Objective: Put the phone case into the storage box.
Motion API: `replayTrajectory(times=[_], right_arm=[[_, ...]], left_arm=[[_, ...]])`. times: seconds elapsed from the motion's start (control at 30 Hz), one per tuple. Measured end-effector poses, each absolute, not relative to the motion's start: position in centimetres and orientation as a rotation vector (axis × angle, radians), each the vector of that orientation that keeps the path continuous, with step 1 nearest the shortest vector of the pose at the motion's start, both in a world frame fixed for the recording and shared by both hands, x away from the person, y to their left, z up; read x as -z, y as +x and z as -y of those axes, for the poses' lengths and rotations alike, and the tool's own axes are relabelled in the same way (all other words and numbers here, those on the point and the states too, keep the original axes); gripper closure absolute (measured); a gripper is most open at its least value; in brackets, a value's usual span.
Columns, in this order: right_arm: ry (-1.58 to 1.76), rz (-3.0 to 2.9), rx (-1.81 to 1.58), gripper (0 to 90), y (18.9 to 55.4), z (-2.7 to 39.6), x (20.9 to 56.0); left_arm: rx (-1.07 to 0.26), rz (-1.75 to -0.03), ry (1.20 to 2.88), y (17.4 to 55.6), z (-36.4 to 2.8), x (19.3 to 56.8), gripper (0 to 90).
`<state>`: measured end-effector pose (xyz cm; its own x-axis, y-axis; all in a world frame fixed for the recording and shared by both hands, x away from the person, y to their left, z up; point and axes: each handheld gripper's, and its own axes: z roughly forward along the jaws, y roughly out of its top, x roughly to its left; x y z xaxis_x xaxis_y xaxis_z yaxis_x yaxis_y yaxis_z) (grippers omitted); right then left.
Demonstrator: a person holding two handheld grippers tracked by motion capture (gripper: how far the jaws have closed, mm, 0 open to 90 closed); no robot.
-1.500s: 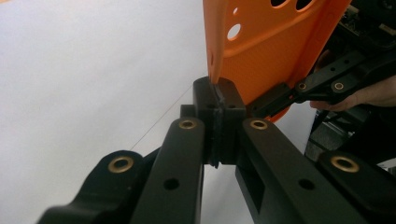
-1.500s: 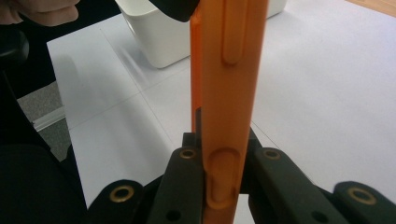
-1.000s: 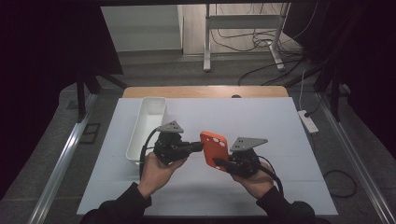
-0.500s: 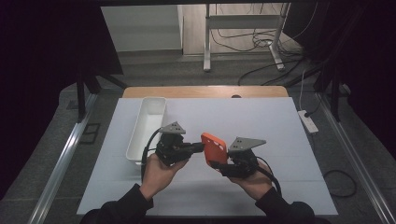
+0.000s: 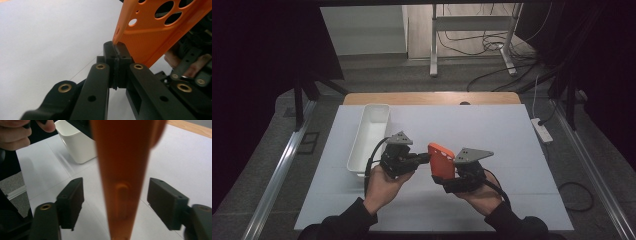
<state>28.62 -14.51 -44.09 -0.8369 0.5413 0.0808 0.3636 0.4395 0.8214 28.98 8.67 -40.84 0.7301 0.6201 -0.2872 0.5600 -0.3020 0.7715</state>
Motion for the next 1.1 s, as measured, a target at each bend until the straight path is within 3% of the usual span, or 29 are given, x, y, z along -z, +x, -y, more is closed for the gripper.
replayTrajectory(times=[1.1], right_arm=[[0.891,-2.509,-1.289,18.3,28.9,18.9,43.8]], left_arm=[[-0.145,-0.995,1.992,31.3,-11.8,41.5,89.5]])
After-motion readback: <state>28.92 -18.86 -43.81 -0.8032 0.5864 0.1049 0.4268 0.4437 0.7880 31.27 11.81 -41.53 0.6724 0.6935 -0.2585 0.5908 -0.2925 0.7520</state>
